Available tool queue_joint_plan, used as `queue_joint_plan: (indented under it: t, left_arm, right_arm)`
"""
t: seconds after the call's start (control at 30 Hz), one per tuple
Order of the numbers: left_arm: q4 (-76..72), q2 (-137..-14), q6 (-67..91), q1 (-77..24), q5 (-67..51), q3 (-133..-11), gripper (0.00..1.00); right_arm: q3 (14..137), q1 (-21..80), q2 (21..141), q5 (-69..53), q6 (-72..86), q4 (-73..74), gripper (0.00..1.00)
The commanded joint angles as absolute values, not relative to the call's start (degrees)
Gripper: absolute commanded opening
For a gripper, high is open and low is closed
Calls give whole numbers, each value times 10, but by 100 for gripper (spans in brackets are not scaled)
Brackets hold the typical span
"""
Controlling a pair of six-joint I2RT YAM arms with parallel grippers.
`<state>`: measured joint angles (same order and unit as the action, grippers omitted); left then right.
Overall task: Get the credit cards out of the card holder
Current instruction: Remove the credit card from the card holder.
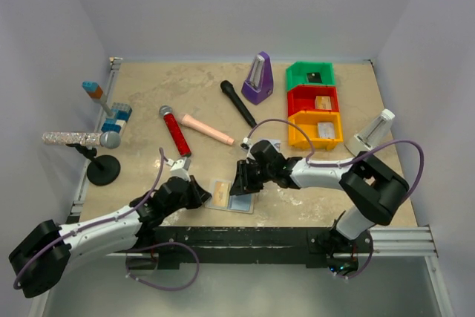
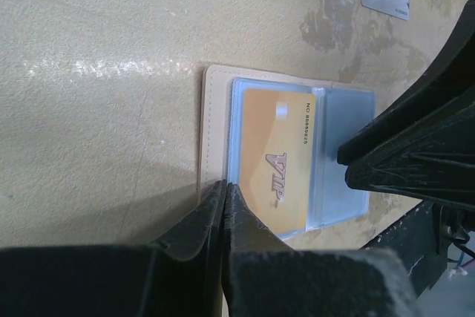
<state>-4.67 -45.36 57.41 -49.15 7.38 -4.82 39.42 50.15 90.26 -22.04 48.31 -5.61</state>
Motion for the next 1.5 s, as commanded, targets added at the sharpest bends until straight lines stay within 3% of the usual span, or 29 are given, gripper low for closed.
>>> queue_joint_plan:
  t: [0.0,0.27,0.7,1.13,1.47]
  left_arm:
    - [-100,-452,590,-489,67,-21,2]
    - [-93,-407,614,-490,58,18,1]
    - [80,-243,594,-494,108,-31,1]
    - [-35,-395,566,-493,98,-38,0]
    - [-24,-372,566,-493,103,-25,0]
  right_arm:
    - [401,504,911,-207,494,-86,35]
    - [388,504,917,-199,491,-90,36]
    - [420,520,859,-213,482,-54,42]
    - [404,539,932,-236,557,-156,46]
    - [381,539,934,-229,563,-157,46]
